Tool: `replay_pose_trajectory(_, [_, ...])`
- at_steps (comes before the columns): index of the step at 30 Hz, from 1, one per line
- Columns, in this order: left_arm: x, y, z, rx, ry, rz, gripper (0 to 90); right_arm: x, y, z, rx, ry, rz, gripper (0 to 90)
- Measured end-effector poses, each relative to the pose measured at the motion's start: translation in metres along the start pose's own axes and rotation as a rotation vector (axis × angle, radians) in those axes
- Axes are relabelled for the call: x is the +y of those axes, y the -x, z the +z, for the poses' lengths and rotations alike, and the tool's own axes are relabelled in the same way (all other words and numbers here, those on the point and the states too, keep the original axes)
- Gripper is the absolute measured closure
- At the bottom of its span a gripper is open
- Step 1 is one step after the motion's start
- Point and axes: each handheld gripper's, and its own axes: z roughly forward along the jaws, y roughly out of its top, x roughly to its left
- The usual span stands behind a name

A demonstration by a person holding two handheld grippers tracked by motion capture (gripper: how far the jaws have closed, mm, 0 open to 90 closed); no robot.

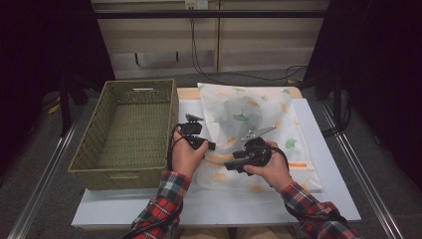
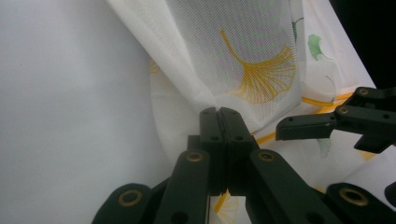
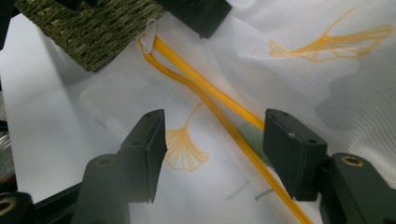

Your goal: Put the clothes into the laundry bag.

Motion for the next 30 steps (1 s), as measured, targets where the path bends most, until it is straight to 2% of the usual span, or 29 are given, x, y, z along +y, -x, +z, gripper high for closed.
replay_pose_trajectory(8, [0.0,0.004,0.003,-0.014,-0.006,-0.002,88.7,0.002,-0.006,0.009,0.026,-0.002,-0.007,43.8])
replay_pose_trajectory(19, [-0.001,0.004,0.007,-0.012,-0.016,-0.003,88.6,0.007,-0.009,0.012,0.05,0.014,0.028,47.9])
replay_pose_trajectory(23, [-0.002,0.005,0.008,-0.009,-0.011,-0.006,88.1,0.008,-0.012,0.015,0.055,0.017,0.036,43.1])
replay_pose_trajectory(24, [-0.001,0.004,0.007,-0.009,-0.019,0.004,88.0,0.008,-0.013,0.016,0.05,0.013,0.03,41.6])
replay_pose_trajectory(28, [-0.001,0.003,0.007,-0.005,-0.023,0.005,87.9,0.007,-0.015,0.02,0.062,0.0,0.021,34.3])
replay_pose_trajectory(30, [-0.001,0.004,0.006,-0.004,-0.019,-0.001,87.9,0.007,-0.016,0.021,0.051,0.002,0.02,30.3])
